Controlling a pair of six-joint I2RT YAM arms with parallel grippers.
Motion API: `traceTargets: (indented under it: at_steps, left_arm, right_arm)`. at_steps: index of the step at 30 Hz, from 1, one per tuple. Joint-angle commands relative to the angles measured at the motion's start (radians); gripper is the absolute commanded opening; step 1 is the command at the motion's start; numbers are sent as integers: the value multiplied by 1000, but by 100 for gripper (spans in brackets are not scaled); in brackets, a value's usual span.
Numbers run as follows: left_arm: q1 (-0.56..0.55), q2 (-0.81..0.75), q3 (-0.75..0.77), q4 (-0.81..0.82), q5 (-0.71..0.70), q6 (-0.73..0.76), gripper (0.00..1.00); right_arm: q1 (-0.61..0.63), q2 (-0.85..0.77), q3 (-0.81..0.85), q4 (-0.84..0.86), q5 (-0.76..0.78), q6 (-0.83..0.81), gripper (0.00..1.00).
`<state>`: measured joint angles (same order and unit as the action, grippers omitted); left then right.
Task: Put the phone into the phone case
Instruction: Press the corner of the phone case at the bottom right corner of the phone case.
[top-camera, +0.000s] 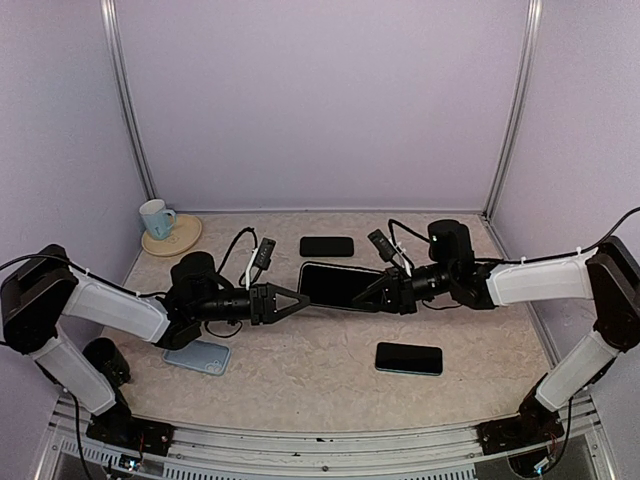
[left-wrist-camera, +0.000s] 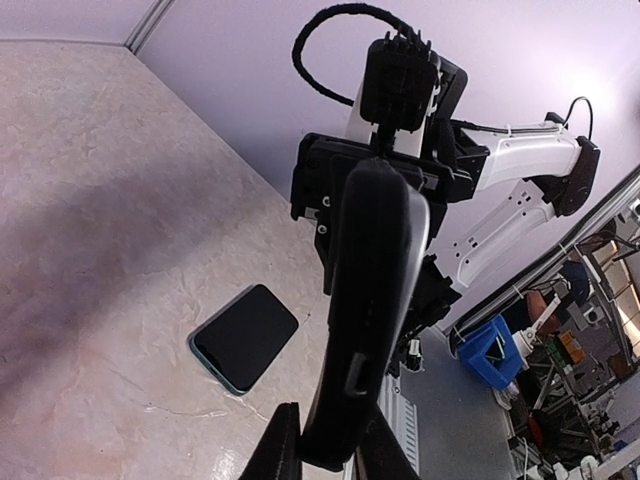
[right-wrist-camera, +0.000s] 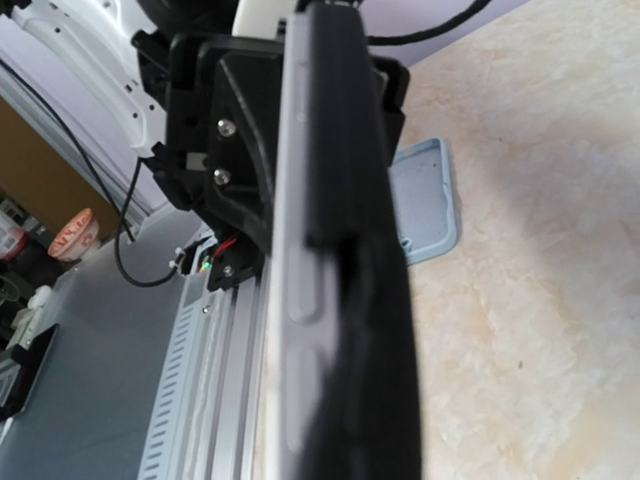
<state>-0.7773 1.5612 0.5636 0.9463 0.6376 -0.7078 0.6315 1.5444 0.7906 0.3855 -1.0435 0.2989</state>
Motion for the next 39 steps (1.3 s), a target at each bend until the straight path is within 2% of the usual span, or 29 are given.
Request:
traceTargets:
  at_steps: [1,4,11,23,34,39]
  left_arm:
    - [-8,3,37,12,-9,12,12]
    - [-8,2,46,-19,-42,21,0]
    - [-5,0,52,-46,-80,30,0]
    - [24,-94,-40,131,80,32,0]
    - [36,-116,-81,213,142,12,0]
    - [42,-133,-94,227,152,8,0]
  right_arm:
    - [-9,-27,41,-49,49,-56,0]
    - [-9,-34,47,-75,73,-77,0]
    - [-9,-56,30,-77,101,-98,0]
    - [-65,-39,-36,135,-96,60,0]
    - [-77,-24,-72,295,-175,173,0]
    - [-84,-22,-79,315,-173,193,0]
